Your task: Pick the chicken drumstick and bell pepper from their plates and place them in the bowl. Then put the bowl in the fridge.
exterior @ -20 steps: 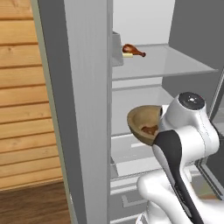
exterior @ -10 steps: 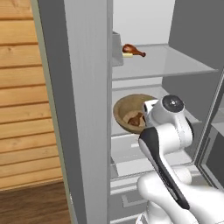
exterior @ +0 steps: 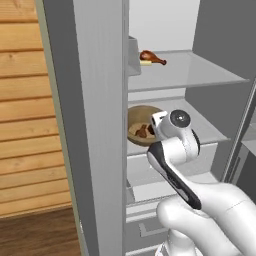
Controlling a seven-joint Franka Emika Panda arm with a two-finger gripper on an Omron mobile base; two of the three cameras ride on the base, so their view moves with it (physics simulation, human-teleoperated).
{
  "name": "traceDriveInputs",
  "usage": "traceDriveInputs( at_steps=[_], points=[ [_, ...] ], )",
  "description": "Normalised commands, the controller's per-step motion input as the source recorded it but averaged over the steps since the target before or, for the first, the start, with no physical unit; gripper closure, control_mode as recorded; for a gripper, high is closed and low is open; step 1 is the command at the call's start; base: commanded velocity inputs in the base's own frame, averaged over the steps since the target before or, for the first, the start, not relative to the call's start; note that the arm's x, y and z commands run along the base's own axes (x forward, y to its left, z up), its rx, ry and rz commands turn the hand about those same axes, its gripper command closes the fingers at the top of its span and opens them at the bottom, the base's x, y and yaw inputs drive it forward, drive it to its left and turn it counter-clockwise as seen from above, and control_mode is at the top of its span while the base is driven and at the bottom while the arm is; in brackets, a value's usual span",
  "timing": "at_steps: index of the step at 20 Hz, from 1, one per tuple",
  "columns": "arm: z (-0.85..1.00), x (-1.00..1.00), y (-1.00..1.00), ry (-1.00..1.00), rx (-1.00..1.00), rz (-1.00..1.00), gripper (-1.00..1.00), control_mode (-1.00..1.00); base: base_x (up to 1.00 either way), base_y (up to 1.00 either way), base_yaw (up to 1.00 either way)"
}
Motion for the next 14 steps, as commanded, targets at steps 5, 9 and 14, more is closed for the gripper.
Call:
traceDriveInputs(
  at_steps=[5, 9, 14],
  points=[
    [-0.44, 0.70, 0.07, 0.00, -0.10, 0.00, 1.00, -1.00, 0.00, 0.00, 0.00],
    [-0.57, 0.25, 0.17, 0.00, -0.12, 0.00, 1.00, -1.00, 0.00, 0.00, 0.00],
    [-0.61, 0.00, 0.06, 0.00, -0.13, 0.00, -1.00, -1.00, 0.00, 0.00, 0.00]
  ],
)
